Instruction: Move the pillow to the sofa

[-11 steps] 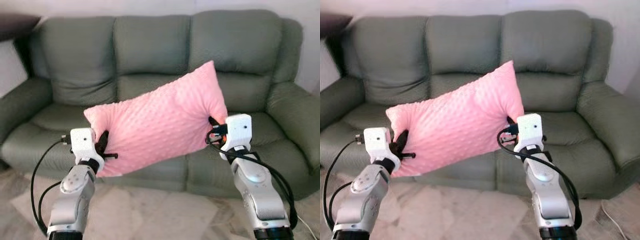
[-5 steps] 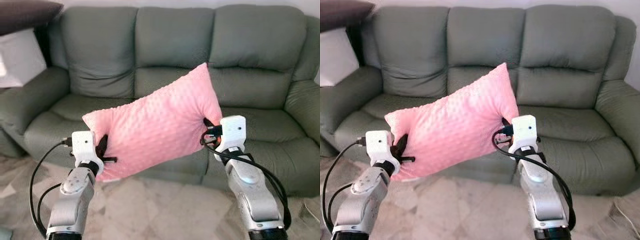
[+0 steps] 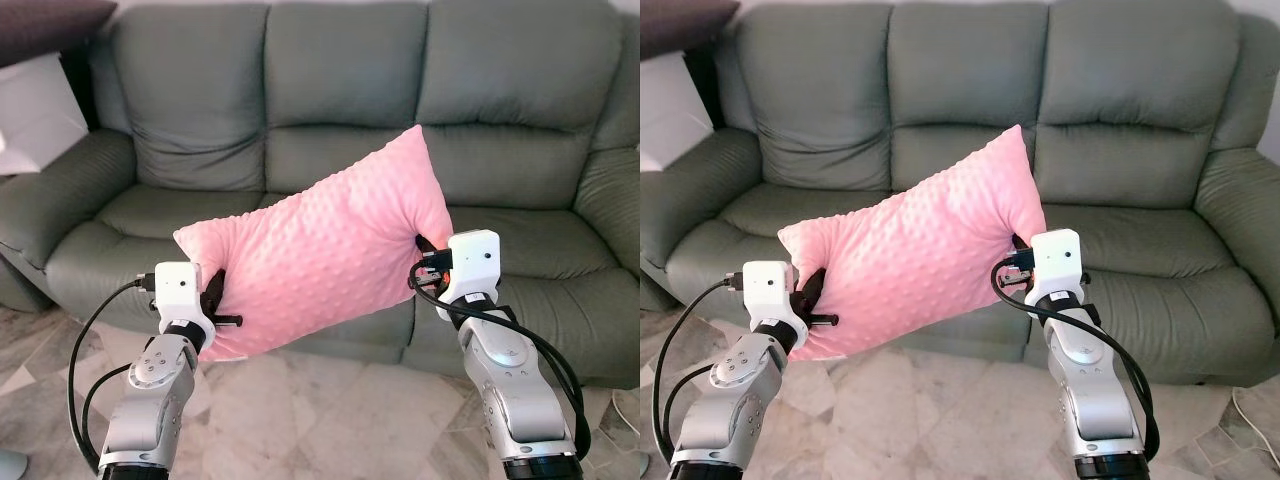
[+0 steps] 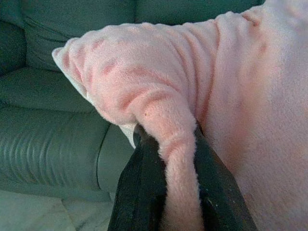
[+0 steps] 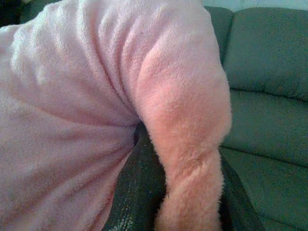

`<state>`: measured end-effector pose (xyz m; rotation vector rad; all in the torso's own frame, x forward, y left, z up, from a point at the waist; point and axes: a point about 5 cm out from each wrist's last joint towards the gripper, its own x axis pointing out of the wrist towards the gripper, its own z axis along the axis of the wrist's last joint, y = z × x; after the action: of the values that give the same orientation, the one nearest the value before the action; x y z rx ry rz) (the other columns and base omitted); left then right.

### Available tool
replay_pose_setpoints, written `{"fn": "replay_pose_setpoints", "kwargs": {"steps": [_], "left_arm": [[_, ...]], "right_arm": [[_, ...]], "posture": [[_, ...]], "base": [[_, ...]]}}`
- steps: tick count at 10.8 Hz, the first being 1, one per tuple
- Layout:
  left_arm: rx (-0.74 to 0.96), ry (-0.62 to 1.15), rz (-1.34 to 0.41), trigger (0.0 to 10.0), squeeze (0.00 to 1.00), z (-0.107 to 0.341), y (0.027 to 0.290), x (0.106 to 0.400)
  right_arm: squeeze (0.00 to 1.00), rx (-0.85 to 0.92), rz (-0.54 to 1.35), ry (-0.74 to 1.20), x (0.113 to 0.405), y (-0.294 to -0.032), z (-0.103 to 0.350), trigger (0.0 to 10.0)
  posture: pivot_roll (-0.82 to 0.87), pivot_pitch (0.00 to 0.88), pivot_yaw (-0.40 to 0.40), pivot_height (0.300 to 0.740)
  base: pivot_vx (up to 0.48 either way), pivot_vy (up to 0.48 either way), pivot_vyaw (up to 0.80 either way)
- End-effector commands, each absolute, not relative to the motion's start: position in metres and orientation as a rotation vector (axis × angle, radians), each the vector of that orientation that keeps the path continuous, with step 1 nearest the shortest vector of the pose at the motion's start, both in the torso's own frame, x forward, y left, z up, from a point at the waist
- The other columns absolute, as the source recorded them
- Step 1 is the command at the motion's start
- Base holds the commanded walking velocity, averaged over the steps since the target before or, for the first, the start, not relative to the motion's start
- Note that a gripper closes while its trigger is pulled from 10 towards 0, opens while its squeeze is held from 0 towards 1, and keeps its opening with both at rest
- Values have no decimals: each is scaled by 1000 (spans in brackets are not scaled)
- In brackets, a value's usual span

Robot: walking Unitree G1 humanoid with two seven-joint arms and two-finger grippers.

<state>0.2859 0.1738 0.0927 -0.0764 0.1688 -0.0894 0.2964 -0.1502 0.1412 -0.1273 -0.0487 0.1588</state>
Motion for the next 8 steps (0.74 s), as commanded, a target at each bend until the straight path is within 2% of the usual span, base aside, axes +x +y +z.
{"fn": "replay_pose_setpoints", "kwargs": {"steps": [1,8], "left_arm": [[-57,152,-92,10000,0,95,174,287],[-71,174,-115,10000,0,93,174,286]], "right_arm": [[0,-126,140,-90,298,-150,151,10000],[0,-128,128,-82,298,-152,150,10000]], "posture": [[-175,8,49,740],[-180,13,52,740]], "base": [[0,0,0],[0,0,-788]]}}
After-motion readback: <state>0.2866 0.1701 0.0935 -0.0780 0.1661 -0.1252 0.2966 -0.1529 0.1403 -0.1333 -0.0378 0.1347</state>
